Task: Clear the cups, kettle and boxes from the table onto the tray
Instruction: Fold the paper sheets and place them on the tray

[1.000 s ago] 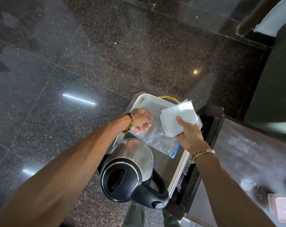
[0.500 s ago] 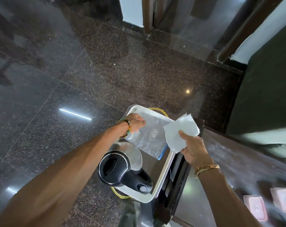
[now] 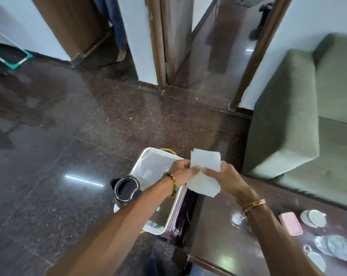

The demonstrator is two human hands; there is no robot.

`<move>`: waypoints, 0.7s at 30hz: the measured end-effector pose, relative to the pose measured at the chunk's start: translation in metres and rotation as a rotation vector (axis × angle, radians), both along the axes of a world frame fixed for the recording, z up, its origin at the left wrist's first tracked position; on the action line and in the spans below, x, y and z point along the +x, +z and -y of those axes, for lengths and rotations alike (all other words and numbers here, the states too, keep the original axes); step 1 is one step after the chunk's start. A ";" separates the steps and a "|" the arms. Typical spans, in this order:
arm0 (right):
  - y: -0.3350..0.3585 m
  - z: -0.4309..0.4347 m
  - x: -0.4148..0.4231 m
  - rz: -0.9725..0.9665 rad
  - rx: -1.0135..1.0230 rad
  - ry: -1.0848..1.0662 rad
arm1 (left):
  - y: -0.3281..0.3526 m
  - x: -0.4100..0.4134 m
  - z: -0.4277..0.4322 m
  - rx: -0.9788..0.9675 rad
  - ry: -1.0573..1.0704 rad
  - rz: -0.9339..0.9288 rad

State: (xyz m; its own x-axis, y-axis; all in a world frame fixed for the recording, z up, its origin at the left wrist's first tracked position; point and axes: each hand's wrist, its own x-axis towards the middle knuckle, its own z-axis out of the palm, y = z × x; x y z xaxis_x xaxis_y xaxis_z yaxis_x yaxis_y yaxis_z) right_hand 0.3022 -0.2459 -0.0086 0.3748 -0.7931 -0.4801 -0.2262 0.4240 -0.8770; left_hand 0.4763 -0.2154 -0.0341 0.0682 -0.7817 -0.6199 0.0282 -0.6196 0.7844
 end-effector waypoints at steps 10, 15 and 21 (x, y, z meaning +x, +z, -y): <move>0.039 -0.093 -0.032 -0.103 -0.230 -0.406 | 0.048 -0.064 -0.042 -0.150 -0.202 -0.099; 0.064 -0.141 -0.065 -0.090 -0.307 -0.408 | 0.070 -0.080 -0.079 -0.150 -0.252 -0.184; 0.107 -0.201 -0.134 -0.099 -0.252 -0.162 | 0.113 -0.117 -0.097 -0.019 -0.568 -0.230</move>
State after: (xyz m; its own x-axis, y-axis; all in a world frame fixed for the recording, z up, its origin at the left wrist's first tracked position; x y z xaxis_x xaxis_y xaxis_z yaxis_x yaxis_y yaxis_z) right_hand 0.1681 -0.0444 0.0985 0.1953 -0.9373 -0.2887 -0.2632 0.2335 -0.9361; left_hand 0.3590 -0.1183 0.0794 -0.4964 -0.6679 -0.5546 -0.1324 -0.5732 0.8087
